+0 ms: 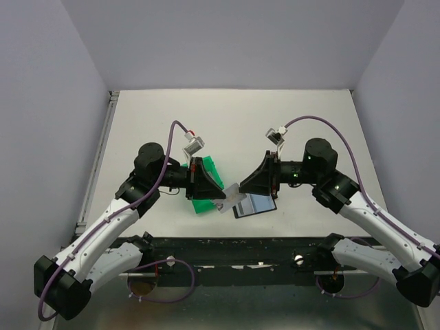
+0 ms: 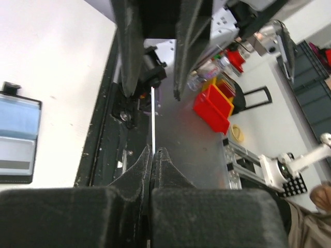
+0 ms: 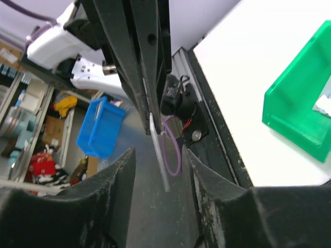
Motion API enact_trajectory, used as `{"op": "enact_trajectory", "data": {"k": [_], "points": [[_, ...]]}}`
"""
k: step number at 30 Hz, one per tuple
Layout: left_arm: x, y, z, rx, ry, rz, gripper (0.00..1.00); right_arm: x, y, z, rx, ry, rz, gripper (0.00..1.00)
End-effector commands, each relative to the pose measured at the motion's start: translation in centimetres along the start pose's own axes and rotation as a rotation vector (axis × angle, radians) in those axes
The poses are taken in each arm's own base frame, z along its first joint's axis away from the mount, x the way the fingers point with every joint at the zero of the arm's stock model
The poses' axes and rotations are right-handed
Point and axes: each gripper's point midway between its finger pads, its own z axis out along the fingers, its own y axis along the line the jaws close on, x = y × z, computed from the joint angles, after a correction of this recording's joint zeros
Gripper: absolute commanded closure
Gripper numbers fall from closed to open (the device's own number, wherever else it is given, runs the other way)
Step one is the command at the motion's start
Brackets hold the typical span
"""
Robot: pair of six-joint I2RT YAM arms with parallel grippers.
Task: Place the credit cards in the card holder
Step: Place the credit card at the center of the board.
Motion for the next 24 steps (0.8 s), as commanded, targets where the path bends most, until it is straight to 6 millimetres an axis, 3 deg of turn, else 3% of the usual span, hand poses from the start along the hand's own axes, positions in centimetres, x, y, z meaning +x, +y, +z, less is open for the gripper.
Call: {"op": "enact_trajectory", "data": {"k": [1, 5, 11, 19, 24], "points": [[-2.2, 1.7, -0.2, -0.154, -0.122, 0.046, 1.0, -3.1, -0.1, -0.7, 0.073, -0.175, -0.051, 0.48], [-3.9, 4.6, -0.7, -0.296, -0.306, -0.057, 1.0, -4.1, -1.4, -1.2, 0.153, -0.259, -0.011, 0.42], [-6.2, 5.7, -1.8, -0.291, -0.57, -0.188, 1.0, -4.3, -4.1, -1.2, 0.266, -0.311, 0.057, 0.37], [-7.4, 5.5, -2.1, -0.282, -0.628, -0.215, 1.0, -3.3, -6.8, -0.3, 0.335, -0.268, 0.125, 0.35], [-7.4, 5.5, -1.9, -0.268, -0.621, -0.223, 1.0, -3.8, -6.9, 0.2, 0.313, -0.294, 0.137, 0.35]]}}
